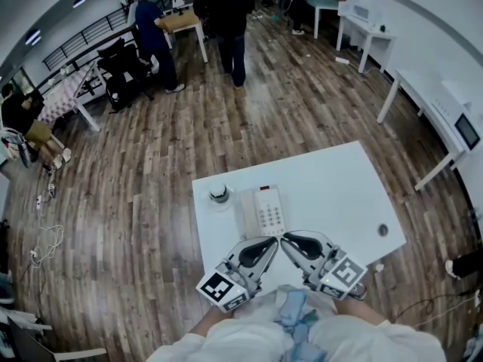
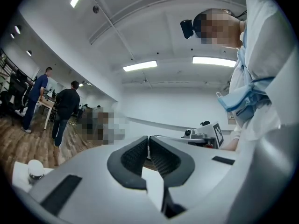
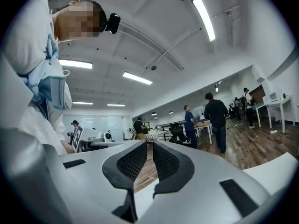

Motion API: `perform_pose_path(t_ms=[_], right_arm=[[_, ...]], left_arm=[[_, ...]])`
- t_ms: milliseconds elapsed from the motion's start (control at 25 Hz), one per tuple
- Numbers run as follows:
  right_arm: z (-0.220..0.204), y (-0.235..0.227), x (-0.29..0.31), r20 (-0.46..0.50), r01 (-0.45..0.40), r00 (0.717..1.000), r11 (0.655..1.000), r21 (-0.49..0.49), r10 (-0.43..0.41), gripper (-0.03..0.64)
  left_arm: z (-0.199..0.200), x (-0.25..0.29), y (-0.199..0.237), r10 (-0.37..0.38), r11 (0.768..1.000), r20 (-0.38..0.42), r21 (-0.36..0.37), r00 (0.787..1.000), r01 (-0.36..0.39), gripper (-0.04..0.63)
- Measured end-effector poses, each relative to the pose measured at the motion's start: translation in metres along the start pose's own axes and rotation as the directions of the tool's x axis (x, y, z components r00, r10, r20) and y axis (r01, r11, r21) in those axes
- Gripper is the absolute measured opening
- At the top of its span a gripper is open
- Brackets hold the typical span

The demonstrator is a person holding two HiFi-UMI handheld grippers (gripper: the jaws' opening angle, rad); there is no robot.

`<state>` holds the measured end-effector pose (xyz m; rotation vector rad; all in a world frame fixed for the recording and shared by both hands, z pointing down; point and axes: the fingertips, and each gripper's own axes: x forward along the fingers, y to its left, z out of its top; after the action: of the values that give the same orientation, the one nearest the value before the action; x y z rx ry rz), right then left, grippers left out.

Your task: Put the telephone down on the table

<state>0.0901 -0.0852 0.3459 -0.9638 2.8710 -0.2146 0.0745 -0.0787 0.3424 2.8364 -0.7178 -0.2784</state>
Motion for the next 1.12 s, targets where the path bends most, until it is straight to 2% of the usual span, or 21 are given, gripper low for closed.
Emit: perform_pose_path(t_ms=[480, 880, 1120], right_arm=[[0.016, 0.0, -0.017, 0.037, 0.039, 0.998, 0.998, 0.053, -0.041, 0.058], [0.009, 0.008, -0.018, -0.02, 0.04, 0.999, 0.999, 0.031, -0.039, 0.037], [0.022, 0.007, -0.019, -0.005, 0.025, 1.0, 0.998, 0.05, -0.025, 0.037]], left_arm=[[0.023, -0.025, 0.007, 0.063, 0.998, 0.038, 0.015, 0.997, -0.063, 0.002], [0.02, -0.025, 0.006, 0.05, 0.999, 0.026, -0.002, 0.998, -0.05, 0.002], [0.025, -0.025, 0.006, 0.036, 0.999, 0.03, -0.008, 0.999, -0.036, 0.002]])
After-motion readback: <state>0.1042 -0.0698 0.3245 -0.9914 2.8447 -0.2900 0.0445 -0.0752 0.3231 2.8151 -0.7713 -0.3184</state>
